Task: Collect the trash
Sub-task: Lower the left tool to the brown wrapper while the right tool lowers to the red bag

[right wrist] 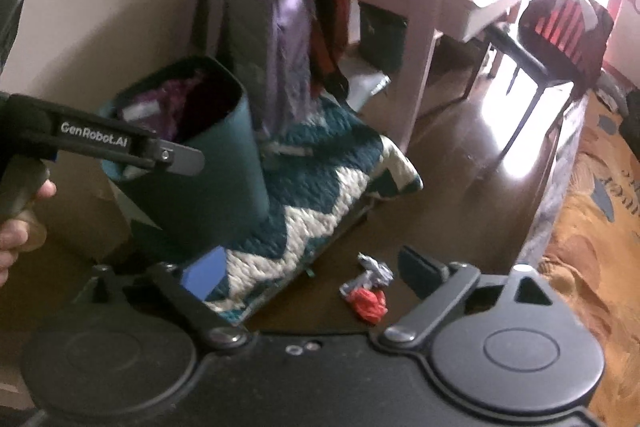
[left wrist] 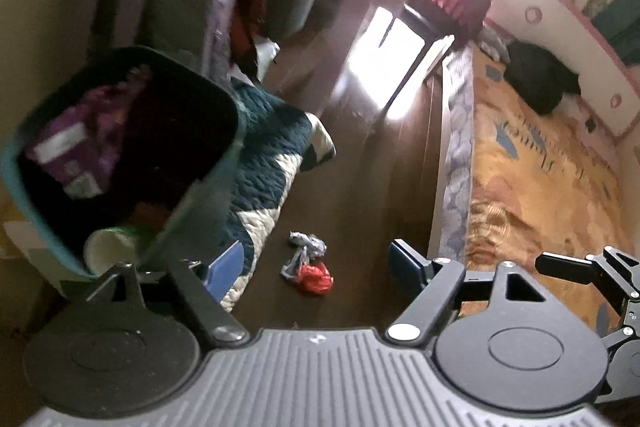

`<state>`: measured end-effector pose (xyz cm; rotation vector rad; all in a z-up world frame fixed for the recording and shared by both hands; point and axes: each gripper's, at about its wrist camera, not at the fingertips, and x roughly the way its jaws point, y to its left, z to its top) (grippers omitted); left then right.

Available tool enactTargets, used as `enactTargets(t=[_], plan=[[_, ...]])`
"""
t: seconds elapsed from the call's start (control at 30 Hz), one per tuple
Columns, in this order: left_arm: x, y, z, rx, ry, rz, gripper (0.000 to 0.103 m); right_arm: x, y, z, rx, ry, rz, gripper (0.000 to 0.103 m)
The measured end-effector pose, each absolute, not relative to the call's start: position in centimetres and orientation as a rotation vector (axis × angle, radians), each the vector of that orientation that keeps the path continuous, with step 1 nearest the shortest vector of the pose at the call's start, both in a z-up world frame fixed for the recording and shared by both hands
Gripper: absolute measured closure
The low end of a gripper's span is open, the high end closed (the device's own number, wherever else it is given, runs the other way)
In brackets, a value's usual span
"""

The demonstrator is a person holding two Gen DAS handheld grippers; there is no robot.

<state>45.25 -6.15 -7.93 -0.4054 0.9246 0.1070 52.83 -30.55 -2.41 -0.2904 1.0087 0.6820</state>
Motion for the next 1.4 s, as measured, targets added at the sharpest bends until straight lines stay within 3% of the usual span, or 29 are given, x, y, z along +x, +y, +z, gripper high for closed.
enactTargets(t=[0.27, 0.63, 0.93, 1.2, 1.4], plan=[[50.1, -10.4, -18.5, -0.273, 0.964, 0.004, 0.024, 56.0, -33.9, -14.0, -0.263, 1.053, 0.604, 0.005], [56.1, -14.3, -45.1, -0.178, 1.182, -0.013, 0.024, 62.2, -36.6, -38.9, -0.099, 1.134, 0.457, 0.003], [58.1, -18.2, -63.7, -0.205, 1.302, -0.045, 0.024, 64.2, -34.4, -57.6, -0.237, 1.199, 0.524, 0.008], [58.5, -19.2, -75.0, -0.236, 1.391, -0.066, 0.024, 65.2, -31.4, -68.6, -0.394, 1.227, 0.606, 0.009], [57.9, -19.6, -77.9, -0.172, 1.389, -0.074, 0.030, 64.4, -29.9, -72.5, -0.499, 1.210, 0.640, 0.018]])
